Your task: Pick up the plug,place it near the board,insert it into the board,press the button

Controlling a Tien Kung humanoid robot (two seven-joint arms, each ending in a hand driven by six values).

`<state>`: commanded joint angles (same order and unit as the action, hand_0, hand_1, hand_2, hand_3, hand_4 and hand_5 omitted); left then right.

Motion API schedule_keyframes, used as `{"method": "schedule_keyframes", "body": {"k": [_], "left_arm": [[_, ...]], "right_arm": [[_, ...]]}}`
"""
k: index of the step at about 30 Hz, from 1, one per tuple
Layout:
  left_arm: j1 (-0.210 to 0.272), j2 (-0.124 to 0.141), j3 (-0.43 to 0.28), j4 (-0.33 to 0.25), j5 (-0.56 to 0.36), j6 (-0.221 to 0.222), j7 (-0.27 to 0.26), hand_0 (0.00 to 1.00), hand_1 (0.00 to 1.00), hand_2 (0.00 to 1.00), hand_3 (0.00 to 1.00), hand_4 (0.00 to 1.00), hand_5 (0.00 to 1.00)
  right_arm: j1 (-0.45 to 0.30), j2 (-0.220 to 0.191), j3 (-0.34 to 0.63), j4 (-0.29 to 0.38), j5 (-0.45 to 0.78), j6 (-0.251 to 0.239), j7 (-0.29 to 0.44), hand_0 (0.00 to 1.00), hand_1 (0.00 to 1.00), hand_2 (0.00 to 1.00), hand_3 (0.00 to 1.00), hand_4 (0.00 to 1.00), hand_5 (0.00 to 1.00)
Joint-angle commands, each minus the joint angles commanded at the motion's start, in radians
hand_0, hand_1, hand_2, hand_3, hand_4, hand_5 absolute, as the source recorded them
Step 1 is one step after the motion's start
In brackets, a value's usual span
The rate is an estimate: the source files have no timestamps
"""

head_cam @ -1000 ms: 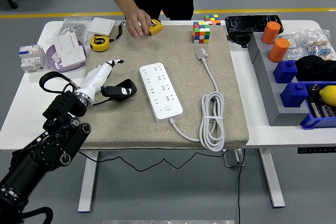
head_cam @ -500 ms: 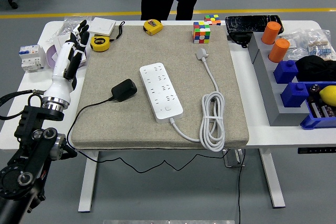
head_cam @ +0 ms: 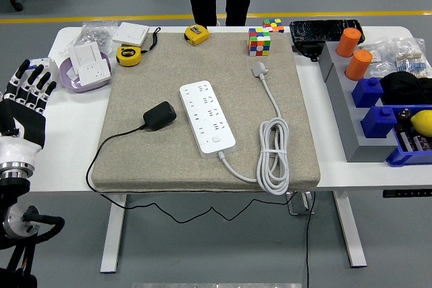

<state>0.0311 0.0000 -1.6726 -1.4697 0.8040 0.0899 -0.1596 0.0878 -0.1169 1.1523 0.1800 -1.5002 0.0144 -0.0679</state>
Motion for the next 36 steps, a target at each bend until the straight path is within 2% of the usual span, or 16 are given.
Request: {"method": "schedule_keyframes", "body": {"k": [4, 9, 24, 25, 30, 31, 36], "left_arm": [[-0.001, 0.000, -0.014, 0.000, 0.111, -0.006, 0.031, 0.765, 0.759, 0.723, 0.714, 0.998, 0.998], [0.006, 0.000, 0.000, 0.005, 0.195, -0.010, 0.049, 0.761, 0.754, 0.721, 0.716, 0.998, 0.998], [-0.002, 0.000, 0.027, 0.016, 0.220, -0.010, 0.055, 0.754, 0.747, 0.717, 0.714, 0.998, 0.998], [0.000, 0.000, 0.026, 0.014, 0.228, -0.009, 0.055, 0.753, 0.747, 0.714, 0.714, 0.998, 0.998], [-0.005, 0.000, 0.028, 0.009, 0.274, -0.002, 0.058, 0.753, 0.747, 0.714, 0.714, 0.998, 0.998], [-0.007, 0.000, 0.029, 0.006, 0.288, 0.000, 0.058, 0.768, 0.734, 0.627, 0.785, 0.998, 0.914], [-0.009, 0.000, 0.029, -0.014, 0.327, 0.015, 0.048, 0.768, 0.734, 0.627, 0.785, 0.998, 0.914]], "right_arm": [[0.005, -0.008, -0.015, 0.000, 0.000, 0.003, -0.002, 0.803, 0.716, 0.693, 0.607, 0.891, 0.570], [0.020, -0.022, -0.040, 0.000, 0.014, 0.002, 0.000, 0.803, 0.717, 0.692, 0.609, 0.891, 0.571], [0.013, -0.009, -0.032, 0.000, 0.002, -0.001, 0.003, 0.803, 0.717, 0.693, 0.615, 0.896, 0.572], [0.015, -0.008, -0.031, 0.000, 0.002, -0.006, 0.007, 0.816, 0.724, 0.698, 0.709, 0.998, 0.705], [0.020, -0.009, 0.034, 0.000, -0.055, -0.058, 0.044, 0.816, 0.724, 0.698, 0.709, 0.998, 0.705], [0.022, -0.008, 0.059, 0.000, -0.078, -0.075, 0.057, 0.980, 0.839, 0.786, 0.780, 0.998, 0.806], [0.036, -0.013, 0.147, 0.000, -0.146, -0.110, 0.098, 0.980, 0.839, 0.786, 0.780, 0.998, 0.806]]}}
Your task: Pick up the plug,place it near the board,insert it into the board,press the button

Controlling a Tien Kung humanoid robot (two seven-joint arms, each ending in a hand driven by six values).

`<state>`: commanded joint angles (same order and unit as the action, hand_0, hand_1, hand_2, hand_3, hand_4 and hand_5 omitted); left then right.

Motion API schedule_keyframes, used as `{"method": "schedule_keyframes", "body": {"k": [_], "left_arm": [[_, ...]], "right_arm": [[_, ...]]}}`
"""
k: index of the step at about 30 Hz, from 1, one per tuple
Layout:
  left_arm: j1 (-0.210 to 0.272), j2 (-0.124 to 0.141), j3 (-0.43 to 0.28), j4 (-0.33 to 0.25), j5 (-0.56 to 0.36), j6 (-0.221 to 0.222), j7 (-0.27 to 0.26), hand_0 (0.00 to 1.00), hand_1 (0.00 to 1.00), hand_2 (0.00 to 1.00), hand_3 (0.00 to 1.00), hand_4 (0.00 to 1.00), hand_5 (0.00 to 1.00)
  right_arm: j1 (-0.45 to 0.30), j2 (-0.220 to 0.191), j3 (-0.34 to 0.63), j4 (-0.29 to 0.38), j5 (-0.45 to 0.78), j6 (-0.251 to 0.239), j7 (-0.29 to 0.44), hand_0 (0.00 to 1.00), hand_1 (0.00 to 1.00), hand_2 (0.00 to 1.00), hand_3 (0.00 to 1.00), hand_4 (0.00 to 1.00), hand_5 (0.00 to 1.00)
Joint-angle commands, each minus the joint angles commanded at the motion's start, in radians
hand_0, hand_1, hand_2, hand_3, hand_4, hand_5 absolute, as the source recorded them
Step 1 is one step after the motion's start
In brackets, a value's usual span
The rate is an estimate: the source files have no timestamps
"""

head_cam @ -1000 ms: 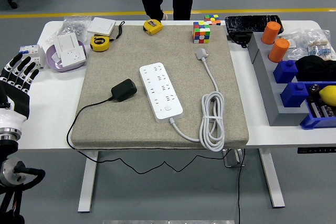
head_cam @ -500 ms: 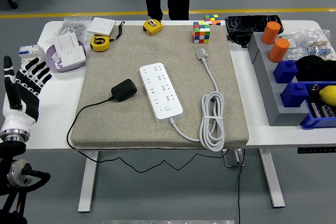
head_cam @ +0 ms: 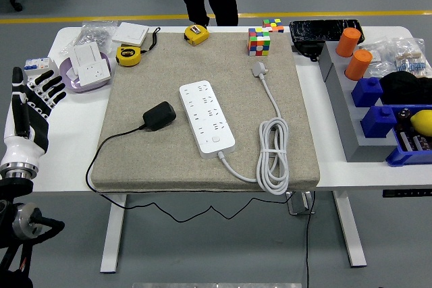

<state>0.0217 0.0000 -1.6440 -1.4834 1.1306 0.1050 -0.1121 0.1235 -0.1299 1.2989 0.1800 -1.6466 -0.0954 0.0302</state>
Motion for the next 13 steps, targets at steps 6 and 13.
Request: {"method": "schedule_keyframes", "body": {"k": [6, 13], "left_arm": [[0.007, 0.000, -0.013, -0.012, 0.031, -0.013, -0.003, 0.885, 0.830, 0.711, 0.687, 0.998, 0.823], [0.026, 0.000, -0.022, -0.016, -0.031, -0.023, -0.023, 0.998, 0.998, 0.937, 0.597, 0.998, 0.829]], "right_arm": [[-0.001, -0.002, 0.092, 0.000, -0.071, -0.036, -0.012, 0.998, 0.890, 0.850, 0.832, 0.998, 0.857], [-0.019, -0.003, 0.062, 0.000, -0.028, -0.014, -0.020, 0.940, 0.776, 0.738, 0.672, 0.998, 0.864]]}}
